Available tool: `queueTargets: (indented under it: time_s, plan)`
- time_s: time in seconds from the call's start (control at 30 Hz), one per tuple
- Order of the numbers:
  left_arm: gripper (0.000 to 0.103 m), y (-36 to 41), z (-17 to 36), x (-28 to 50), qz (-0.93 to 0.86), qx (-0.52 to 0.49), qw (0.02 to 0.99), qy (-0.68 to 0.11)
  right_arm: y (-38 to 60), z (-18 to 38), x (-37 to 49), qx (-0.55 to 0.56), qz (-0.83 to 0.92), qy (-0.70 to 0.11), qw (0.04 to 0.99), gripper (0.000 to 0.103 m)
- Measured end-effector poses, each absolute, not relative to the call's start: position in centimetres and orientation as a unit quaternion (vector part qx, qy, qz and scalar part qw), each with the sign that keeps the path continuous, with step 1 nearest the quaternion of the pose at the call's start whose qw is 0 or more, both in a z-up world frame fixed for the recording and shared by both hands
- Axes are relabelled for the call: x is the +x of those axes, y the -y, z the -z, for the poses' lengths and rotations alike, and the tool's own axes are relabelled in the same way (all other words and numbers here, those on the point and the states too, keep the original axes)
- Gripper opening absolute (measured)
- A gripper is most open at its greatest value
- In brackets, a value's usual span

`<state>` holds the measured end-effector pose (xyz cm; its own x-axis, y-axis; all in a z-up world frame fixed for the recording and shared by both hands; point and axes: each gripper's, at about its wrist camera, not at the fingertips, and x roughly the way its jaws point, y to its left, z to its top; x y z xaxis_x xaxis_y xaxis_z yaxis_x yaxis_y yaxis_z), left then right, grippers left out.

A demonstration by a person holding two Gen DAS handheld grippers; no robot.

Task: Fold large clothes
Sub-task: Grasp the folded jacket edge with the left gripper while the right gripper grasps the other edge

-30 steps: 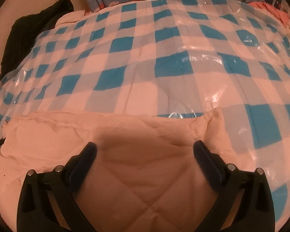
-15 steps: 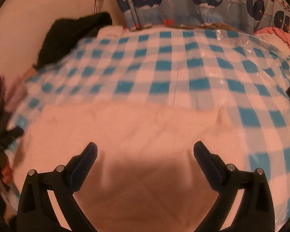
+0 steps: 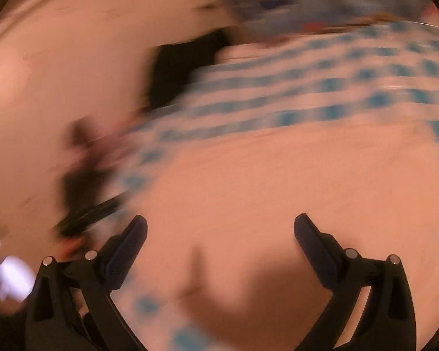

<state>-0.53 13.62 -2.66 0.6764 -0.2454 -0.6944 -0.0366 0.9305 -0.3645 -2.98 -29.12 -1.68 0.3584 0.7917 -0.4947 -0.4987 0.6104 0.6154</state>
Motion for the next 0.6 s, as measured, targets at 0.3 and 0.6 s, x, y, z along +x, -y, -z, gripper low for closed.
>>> queueTargets:
  time_s: [0.3,0.6]
  plan:
    - [0.095,-14.1,2.4,-7.3,0.116,-0.293,0.850,-0.423,18.3,8.6,-3.9,0.223,-0.447,-0.522,0.692,0.097]
    - [0.095,-12.6,7.2,-10.8,0.182,-0.400,0.781,-0.444,21.3,7.3,-1.6,0.365,-0.479,-0.423,0.677,0.097]
